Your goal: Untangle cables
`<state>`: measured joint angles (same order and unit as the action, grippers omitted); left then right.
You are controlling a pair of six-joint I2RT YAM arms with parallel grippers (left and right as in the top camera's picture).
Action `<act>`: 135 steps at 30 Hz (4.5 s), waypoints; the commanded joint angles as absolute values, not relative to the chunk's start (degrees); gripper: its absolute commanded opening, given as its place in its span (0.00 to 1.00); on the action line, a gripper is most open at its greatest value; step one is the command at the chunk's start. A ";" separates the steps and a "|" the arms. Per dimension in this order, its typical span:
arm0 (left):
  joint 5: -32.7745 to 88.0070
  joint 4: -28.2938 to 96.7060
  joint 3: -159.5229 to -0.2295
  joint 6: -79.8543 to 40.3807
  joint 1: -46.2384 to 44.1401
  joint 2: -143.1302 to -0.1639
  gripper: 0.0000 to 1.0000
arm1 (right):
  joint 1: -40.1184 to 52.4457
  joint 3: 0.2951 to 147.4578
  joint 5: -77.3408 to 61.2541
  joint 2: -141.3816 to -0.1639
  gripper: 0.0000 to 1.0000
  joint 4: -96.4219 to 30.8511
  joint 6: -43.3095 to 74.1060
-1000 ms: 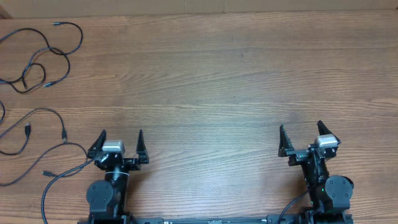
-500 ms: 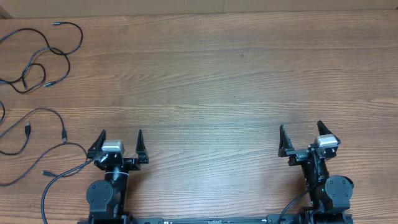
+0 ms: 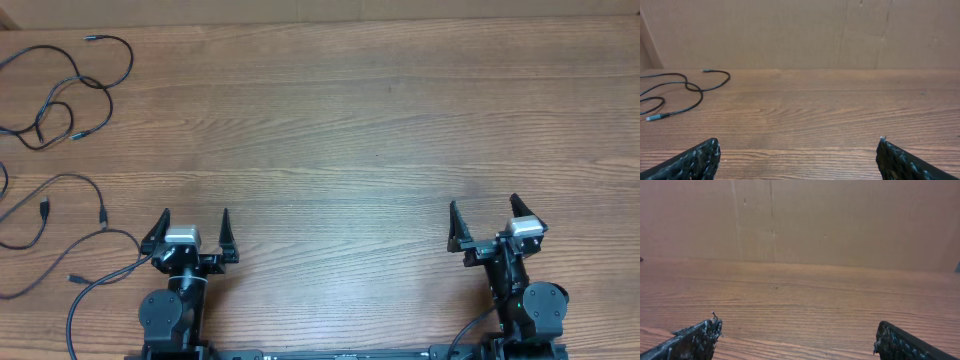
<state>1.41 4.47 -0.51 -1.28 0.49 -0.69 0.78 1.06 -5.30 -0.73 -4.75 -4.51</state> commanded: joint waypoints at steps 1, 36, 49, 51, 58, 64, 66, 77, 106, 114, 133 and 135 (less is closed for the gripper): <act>1.04 4.78 -0.25 -0.86 0.69 -0.16 1.00 | 0.69 0.49 -4.80 -0.16 1.00 -4.54 -4.54; 1.06 4.47 -0.25 1.30 0.69 -0.21 1.00 | 0.69 0.49 -4.80 -0.16 1.00 -4.54 -4.54; 1.06 4.47 -0.25 1.30 0.69 -0.21 1.00 | 0.69 0.49 -4.80 -0.16 1.00 -4.54 -4.56; 1.06 4.47 -0.27 1.30 0.69 -0.21 1.00 | 0.69 0.49 -4.80 -0.16 1.00 -4.54 -4.56; 1.06 4.47 -0.27 1.30 0.69 -0.21 0.99 | 0.62 0.49 -4.67 -0.16 1.00 -4.58 -4.56; 1.06 4.47 -0.27 1.30 0.69 -0.21 1.00 | 0.62 0.49 -4.78 -0.16 1.00 -4.64 -4.27; 1.06 4.47 -0.27 1.30 0.69 -0.21 1.00 | 0.62 0.49 -4.21 -0.16 1.00 -4.78 -1.85; 1.06 4.47 -0.27 1.30 0.69 -0.21 1.00 | 0.62 0.49 -1.45 -0.16 1.00 -5.06 0.32; 1.06 4.47 -0.25 1.30 0.69 -0.21 1.00 | 0.58 0.49 -0.69 -0.16 1.00 -4.82 -3.46; 1.06 4.47 -0.27 1.30 0.69 -0.21 0.99 | 0.58 0.49 -0.69 -0.16 1.00 -4.82 -3.46; 1.06 4.47 -0.27 1.30 0.69 -0.21 1.00 | 0.58 0.49 -0.69 -0.16 1.00 -4.82 -3.46; 1.06 4.47 -0.27 1.30 0.69 -0.21 1.00 | 0.58 0.49 -0.69 -0.16 1.00 -4.82 -3.46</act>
